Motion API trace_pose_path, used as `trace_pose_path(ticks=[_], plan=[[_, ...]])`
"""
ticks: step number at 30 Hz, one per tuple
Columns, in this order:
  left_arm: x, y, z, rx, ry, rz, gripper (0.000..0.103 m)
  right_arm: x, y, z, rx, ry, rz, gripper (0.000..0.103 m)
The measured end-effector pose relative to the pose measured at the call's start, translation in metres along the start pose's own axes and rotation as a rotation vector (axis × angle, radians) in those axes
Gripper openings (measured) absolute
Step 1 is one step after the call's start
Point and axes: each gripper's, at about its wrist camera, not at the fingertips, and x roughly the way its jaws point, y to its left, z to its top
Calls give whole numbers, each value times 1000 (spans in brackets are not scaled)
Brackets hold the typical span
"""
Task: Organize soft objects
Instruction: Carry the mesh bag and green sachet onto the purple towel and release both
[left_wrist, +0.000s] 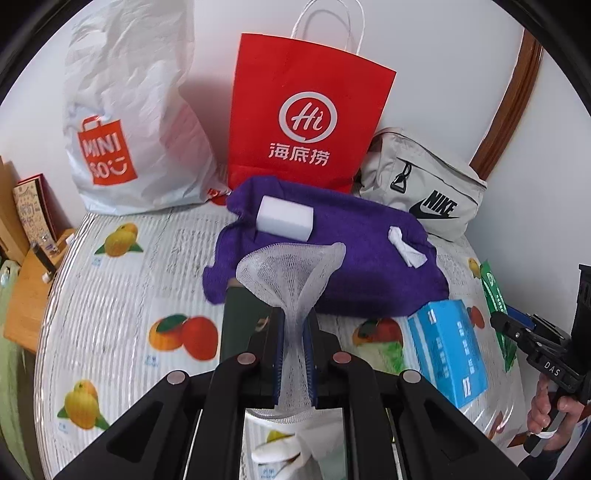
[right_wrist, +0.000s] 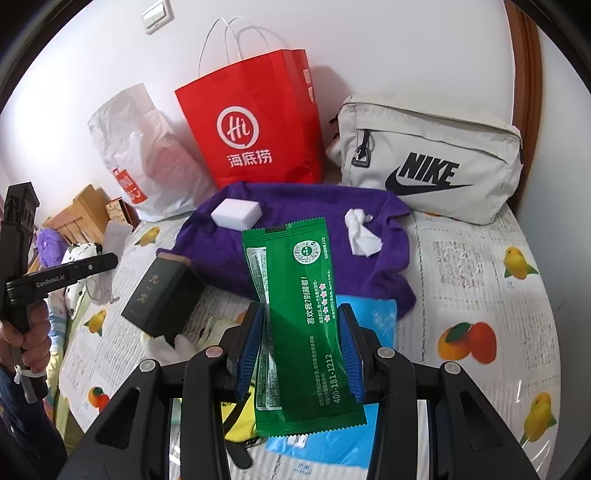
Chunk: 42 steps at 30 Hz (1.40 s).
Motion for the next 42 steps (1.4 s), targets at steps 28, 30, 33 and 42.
trace_pose_path(ticks=[28,30,33,42], plan=[[86,3,62,9,64,-26,10,80,-22,65,13,32,-39,41],[96,3,67,4,80,-27,10,88,-25,68,13,37,-43,41],[110,3,72,8,97,-21,10,100,-31,72,23,52,-54,41],[142,7,81,-27,125,-16,10,125,-45,79,53,79,-64,41]])
